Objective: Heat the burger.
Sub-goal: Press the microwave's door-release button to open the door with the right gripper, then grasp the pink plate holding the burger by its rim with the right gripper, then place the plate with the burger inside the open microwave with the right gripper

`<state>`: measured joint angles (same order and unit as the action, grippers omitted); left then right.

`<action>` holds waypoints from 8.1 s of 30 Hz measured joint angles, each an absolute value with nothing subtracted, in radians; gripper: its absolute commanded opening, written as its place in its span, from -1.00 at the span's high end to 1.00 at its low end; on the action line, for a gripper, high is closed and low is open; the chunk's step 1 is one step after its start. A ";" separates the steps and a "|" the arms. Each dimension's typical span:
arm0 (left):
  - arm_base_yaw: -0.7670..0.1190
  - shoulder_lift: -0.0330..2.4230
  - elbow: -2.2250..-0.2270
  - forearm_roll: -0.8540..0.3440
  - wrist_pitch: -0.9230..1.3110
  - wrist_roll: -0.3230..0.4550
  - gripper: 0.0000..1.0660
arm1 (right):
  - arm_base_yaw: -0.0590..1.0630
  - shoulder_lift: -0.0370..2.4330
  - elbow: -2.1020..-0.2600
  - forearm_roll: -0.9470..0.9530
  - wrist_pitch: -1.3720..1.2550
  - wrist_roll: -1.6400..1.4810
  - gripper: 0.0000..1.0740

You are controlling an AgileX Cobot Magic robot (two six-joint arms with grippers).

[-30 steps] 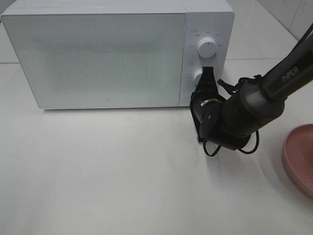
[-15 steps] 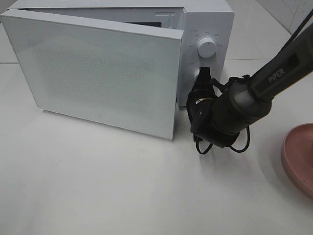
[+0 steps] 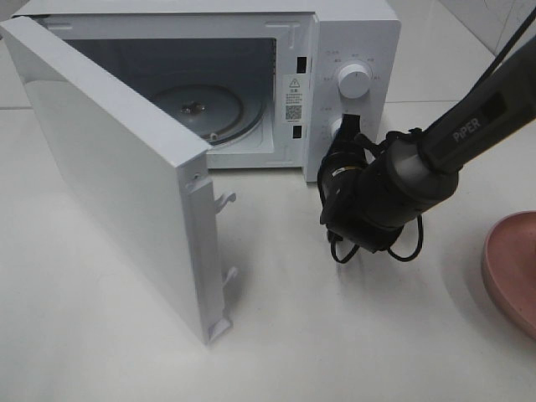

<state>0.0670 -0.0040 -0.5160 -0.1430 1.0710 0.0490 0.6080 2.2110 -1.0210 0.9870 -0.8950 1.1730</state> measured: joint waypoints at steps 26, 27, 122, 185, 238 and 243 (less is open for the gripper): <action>0.067 -0.004 -0.516 -0.143 1.071 0.049 -0.88 | 0.581 2.098 -0.924 0.896 -0.769 0.982 1.00; 0.067 -0.004 -0.516 -0.143 1.071 0.049 -0.88 | 0.581 2.087 -0.915 0.896 -0.743 0.944 1.00; 0.067 -0.004 -0.516 -0.143 1.071 0.049 -0.88 | 0.180 1.500 -0.797 -0.212 0.714 0.072 -0.65; 0.067 -0.004 -0.516 -0.143 1.071 0.049 -0.88 | 0.139 1.805 -0.810 -0.279 0.601 0.212 1.00; 0.067 -0.004 -0.516 -0.143 1.071 0.049 -0.88 | 0.583 1.420 -0.641 -0.585 0.876 0.584 1.00; 0.067 -0.004 -0.516 -0.143 1.071 0.049 -0.88 | 0.653 1.419 -0.640 -0.585 0.879 0.589 1.00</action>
<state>0.0670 -0.0040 -0.5160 -0.1430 1.0710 0.0490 0.6530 1.4190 -0.6400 -0.5850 0.8790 0.5890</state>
